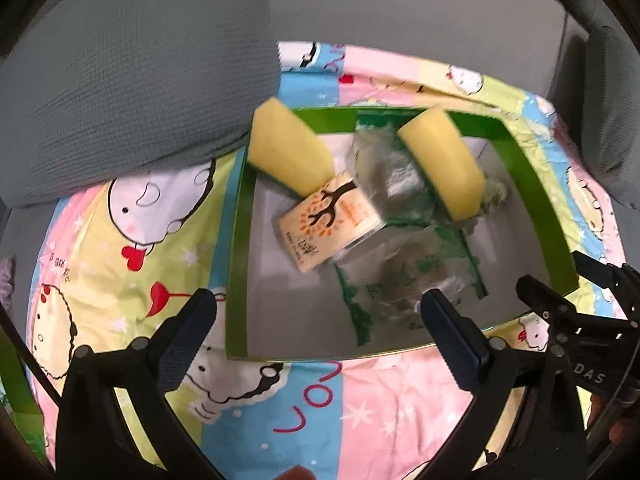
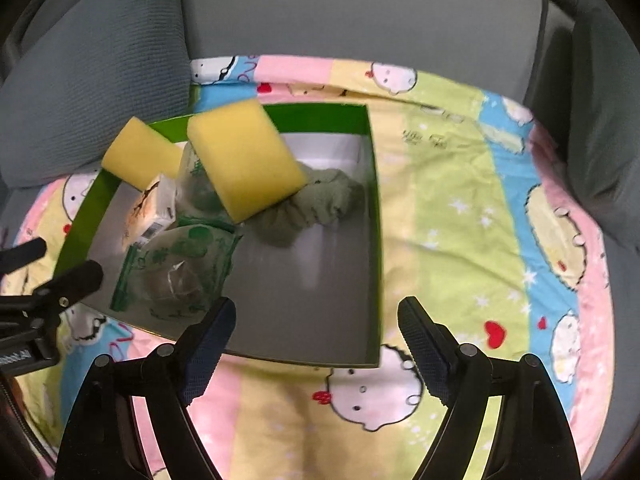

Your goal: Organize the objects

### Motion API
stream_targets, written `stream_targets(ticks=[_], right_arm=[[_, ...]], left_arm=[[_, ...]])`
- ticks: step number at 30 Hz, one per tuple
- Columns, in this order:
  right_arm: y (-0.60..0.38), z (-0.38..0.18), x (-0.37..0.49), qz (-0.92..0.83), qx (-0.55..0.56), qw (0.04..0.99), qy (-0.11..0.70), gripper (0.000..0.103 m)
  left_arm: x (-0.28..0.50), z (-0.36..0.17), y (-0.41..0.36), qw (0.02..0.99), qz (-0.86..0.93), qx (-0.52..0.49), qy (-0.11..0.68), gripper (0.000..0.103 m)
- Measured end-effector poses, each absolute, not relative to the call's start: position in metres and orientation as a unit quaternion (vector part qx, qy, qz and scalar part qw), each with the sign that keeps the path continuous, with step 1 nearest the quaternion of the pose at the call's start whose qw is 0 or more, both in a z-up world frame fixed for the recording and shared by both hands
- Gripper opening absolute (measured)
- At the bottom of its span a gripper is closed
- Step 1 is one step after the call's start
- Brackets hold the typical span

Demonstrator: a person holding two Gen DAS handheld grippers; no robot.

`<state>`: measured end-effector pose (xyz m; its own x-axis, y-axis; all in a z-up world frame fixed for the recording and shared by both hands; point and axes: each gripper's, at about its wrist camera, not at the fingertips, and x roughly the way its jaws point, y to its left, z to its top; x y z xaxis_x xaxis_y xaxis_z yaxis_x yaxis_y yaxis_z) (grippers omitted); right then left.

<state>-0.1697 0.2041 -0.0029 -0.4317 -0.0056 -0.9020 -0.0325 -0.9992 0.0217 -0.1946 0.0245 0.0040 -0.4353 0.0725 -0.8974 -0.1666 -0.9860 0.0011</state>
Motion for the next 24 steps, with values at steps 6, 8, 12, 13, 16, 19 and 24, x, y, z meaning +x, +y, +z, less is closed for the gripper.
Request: stream_targets(ticks=[6,8,12,13,16,19,24], right_arm=[[0.2,-0.006,-0.178,0.831,-0.555,0.009,0.019,0.084],[0.199,-0.007,-0.18,0.829,-0.558,0.008,0.019,0.084],[0.199,-0.009,-0.185,0.824,-0.566,0.012,0.011,0.084],[0.199,-0.01,-0.186,0.823,-0.567,0.012,0.011,0.084],[0.202,-0.01,-0.187,0.821,-0.571,0.012,0.015,0.084],[0.203,-0.011,-0.187,0.821,-0.57,0.012,0.019,0.084],[0.202,-0.011,-0.187,0.823,-0.568,0.011,0.021,0.084]], left_arm=[[-0.2,-0.002,0.022,0.065,0.827,-0.557,0.041,0.102],[-0.203,-0.003,0.021,0.064,0.822,-0.565,0.038,0.102],[-0.207,-0.003,0.021,0.068,0.816,-0.573,0.033,0.102],[-0.208,-0.002,0.022,0.068,0.815,-0.574,0.034,0.102],[-0.21,-0.002,0.023,0.067,0.815,-0.574,0.037,0.102],[-0.212,-0.003,0.025,0.069,0.814,-0.576,0.036,0.102],[-0.212,-0.005,0.026,0.069,0.815,-0.574,0.036,0.102]])
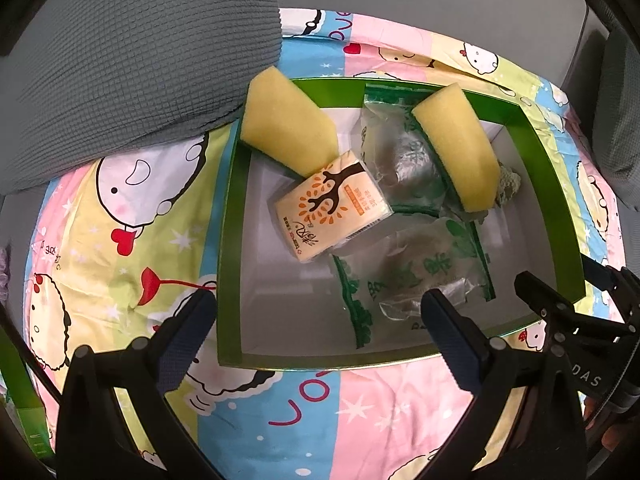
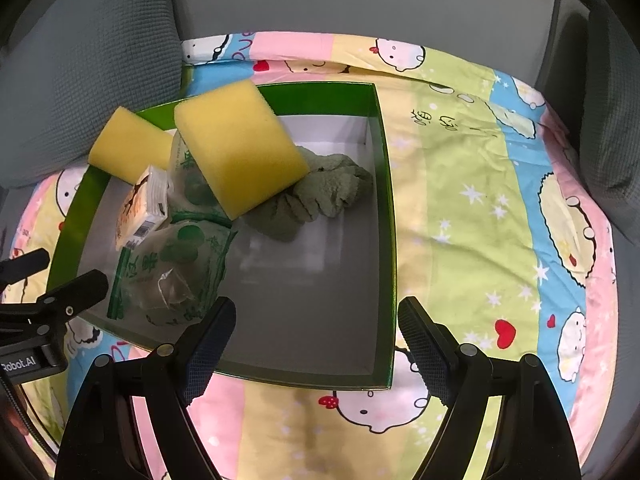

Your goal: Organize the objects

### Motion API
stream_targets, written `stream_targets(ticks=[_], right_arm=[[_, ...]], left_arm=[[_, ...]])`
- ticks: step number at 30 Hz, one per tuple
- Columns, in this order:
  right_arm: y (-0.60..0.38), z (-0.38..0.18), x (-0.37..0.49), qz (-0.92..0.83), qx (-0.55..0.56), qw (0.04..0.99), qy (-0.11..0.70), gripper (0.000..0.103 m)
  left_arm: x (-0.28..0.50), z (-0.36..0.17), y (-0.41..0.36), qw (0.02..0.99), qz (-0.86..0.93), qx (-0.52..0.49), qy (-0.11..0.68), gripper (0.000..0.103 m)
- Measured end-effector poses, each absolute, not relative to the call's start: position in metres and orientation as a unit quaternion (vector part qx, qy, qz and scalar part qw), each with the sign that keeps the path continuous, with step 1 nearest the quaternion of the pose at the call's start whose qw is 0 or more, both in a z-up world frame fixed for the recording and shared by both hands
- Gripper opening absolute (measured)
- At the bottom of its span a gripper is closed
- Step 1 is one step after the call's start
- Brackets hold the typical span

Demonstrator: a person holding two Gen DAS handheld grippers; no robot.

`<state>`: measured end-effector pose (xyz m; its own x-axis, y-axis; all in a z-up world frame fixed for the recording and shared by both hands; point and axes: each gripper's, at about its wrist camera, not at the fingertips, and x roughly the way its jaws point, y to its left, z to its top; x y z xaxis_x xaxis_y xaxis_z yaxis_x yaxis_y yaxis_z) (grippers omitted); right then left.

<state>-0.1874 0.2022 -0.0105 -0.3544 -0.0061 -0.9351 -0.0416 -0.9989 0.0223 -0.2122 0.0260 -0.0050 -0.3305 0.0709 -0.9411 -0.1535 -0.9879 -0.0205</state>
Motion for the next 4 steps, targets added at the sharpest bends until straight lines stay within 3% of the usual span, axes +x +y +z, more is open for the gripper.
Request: stream_targets(ticks=[4], right_arm=[[0.2022,-0.0105,-0.187,0.823,-0.567,0.009,0.023,0.084]], left_arm=[[-0.2124,-0.0057,0.0253,0.069,0.815,-0.574,0.031,0.102]])
